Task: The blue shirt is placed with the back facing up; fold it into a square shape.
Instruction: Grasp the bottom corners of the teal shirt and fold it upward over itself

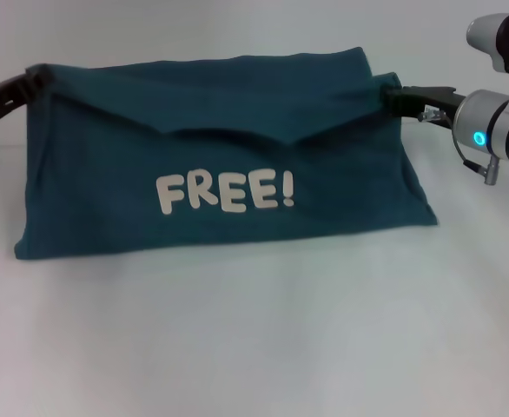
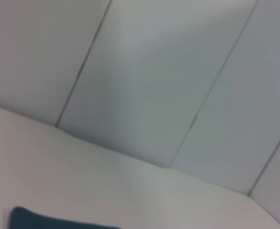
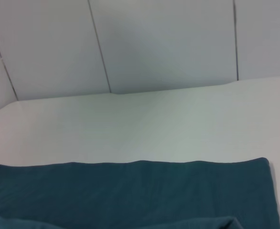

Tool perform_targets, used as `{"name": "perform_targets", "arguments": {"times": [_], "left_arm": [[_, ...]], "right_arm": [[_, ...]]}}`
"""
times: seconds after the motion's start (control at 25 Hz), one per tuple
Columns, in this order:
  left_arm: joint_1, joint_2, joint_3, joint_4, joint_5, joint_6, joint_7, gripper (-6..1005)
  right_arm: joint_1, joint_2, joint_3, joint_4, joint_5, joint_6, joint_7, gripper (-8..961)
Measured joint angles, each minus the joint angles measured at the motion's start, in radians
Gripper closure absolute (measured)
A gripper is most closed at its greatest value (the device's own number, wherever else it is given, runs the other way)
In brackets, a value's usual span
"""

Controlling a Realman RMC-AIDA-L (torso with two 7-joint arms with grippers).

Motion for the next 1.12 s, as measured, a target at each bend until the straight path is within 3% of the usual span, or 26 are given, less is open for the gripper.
{"name": "perform_targets", "arguments": {"times": [0.76,1.12], "left_arm": [[-0.002,-0.011,0.004,-0.051,-0.024,-0.041,0.068,956],[-0.005,-0.035,0.089,-0.05,-0.021,-0.077,0.135,920]], "right_arm": [[-0.009,0.0,-0.006,0.017,0.024,0.019,-0.018,890],[-0.015,-0.002,-0.054,0.055,0.019,0.072,-0.021,878]]}}
